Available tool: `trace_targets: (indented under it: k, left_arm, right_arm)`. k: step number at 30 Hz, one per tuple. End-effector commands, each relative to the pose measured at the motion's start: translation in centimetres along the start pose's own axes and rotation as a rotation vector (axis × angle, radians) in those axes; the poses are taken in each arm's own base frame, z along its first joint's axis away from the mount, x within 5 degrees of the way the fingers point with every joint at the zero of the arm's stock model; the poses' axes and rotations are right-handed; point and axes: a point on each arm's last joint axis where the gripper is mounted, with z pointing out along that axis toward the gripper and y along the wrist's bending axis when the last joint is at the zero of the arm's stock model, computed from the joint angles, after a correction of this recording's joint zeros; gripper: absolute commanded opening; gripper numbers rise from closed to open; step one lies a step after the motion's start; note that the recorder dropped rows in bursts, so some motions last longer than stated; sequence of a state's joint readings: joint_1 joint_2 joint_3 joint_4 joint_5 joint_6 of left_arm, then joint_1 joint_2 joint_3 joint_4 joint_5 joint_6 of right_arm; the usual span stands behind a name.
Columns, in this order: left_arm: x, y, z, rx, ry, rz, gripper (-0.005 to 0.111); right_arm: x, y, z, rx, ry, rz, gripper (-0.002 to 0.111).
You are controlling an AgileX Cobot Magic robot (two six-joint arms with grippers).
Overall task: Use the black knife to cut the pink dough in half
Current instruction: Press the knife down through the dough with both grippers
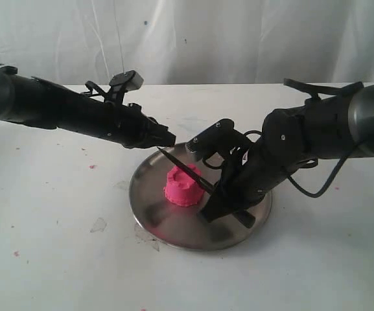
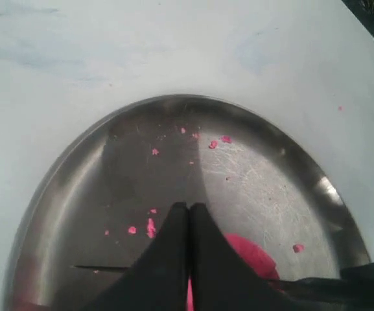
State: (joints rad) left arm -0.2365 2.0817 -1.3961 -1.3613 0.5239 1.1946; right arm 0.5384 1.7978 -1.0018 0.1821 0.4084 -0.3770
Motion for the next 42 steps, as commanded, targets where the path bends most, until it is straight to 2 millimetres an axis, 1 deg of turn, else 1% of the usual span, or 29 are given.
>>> trace_targets:
  k: [1,7,11,15,17,20,24,42]
  left_arm:
    - [0.7,-0.7,1.4,0.018,0.026,0.042,0.0]
    - [0.7,-0.3,1.1,-0.002,0.038,0.069,0.0]
    - [-0.9,-0.9,0.5,-0.002,0.004,0.108,0.0]
    - [-2.7,-2.0,-0.7,0.005,-0.044,0.149,0.0]
    - [-3.1,-2.4,-1.2,-0.001,-0.037,0.149,0.0]
    - [-2.5,-2.2,-1.3,-0.027,0.03,0.152,0.0]
    - [-1.1,-1.2,-0.8,-0.073,0.146,0.145,0.0]
    - [1.4,0.9,1.5,-0.085,0.213,0.083,0.0]
  right_arm:
    - [-0.1,0.0,-0.1,0.002,-0.002,0.005,0.005]
    - [-0.1,-0.1,-0.1,0.002,-0.003,0.005,0.005]
    - [-0.1,-0.1,-0.1,0.003,-0.005,0.005,0.005]
    - [-0.1,-0.1,-0.1,0.003,-0.005,0.005,0.005]
    - [-0.1,-0.1,-0.1,0.003,-0.005,0.005,0.005]
    - [-0.1,-0.1,-0.1,0.004,-0.007,0.005,0.005]
    - [-0.1,-0.1,-0.1,0.004,-0.007,0.005,0.005]
    - [-0.2,-0.1,-0.2,0.001,-0.003,0.012,0.005]
